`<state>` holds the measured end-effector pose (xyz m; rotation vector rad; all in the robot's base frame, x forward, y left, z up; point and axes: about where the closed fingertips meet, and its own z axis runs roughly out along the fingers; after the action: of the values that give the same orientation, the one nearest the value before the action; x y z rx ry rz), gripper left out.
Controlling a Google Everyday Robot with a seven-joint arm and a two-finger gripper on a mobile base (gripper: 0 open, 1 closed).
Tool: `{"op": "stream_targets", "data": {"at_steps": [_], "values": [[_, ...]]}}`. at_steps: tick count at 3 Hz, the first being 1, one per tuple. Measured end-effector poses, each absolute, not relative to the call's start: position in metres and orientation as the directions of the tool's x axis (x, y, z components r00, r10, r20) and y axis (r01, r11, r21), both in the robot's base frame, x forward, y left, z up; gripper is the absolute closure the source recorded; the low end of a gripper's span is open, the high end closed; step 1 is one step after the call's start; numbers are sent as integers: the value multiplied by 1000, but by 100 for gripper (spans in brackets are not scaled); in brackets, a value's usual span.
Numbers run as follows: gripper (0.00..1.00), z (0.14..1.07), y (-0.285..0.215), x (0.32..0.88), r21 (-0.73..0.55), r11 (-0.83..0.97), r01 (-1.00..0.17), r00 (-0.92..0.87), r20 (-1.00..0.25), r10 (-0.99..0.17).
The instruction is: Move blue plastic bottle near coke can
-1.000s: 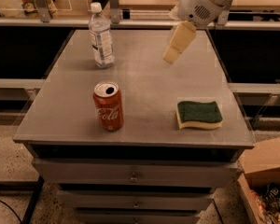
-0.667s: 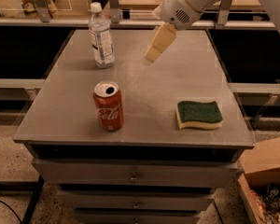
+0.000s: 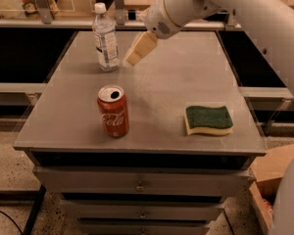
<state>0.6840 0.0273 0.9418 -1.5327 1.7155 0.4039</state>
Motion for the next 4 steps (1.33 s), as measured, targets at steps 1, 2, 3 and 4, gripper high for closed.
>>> {"op": "stream_targets", "data": {"at_steps": [1,2,3,4], "values": [[0,935,55,703,-244,238,-940,39,-770,-637],[0,930,79,719,-220,248,-943,33,-806,-591],[0,928,97,734,-203,258,-945,27,-831,-556],[18,925,109,750,-185,272,-944,13,-847,-532]]}}
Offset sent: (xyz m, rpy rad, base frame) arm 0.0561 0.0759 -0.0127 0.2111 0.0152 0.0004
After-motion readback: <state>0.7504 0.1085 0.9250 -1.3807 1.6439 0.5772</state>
